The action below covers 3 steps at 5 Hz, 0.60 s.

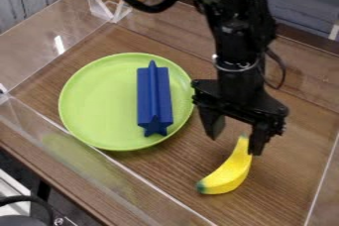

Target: Remove the banana from inside the green plate and put it on the table

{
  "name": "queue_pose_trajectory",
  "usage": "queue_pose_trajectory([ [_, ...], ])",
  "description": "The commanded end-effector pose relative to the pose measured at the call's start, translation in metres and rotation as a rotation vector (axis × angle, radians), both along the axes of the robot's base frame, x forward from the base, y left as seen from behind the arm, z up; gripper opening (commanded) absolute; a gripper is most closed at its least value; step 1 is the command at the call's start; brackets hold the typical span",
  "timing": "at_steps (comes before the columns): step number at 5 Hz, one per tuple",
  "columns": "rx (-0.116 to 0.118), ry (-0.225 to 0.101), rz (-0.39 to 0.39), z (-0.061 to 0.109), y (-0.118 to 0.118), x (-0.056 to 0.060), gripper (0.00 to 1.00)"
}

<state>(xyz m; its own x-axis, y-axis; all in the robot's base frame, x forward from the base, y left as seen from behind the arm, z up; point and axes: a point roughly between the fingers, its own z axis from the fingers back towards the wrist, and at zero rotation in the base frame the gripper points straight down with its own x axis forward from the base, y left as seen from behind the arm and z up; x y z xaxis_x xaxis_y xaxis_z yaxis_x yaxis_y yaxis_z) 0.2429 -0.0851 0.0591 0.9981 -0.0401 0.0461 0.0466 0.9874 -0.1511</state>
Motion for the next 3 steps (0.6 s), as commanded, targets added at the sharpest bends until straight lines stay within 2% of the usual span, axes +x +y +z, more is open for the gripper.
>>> queue_pose_trajectory([
  [1, -0.01, -0.035, -0.023, -0.01, -0.001, 0.01, 1.0],
  [3, 0.008, -0.059, 0.089, 0.002, -0.004, 0.008, 1.0],
])
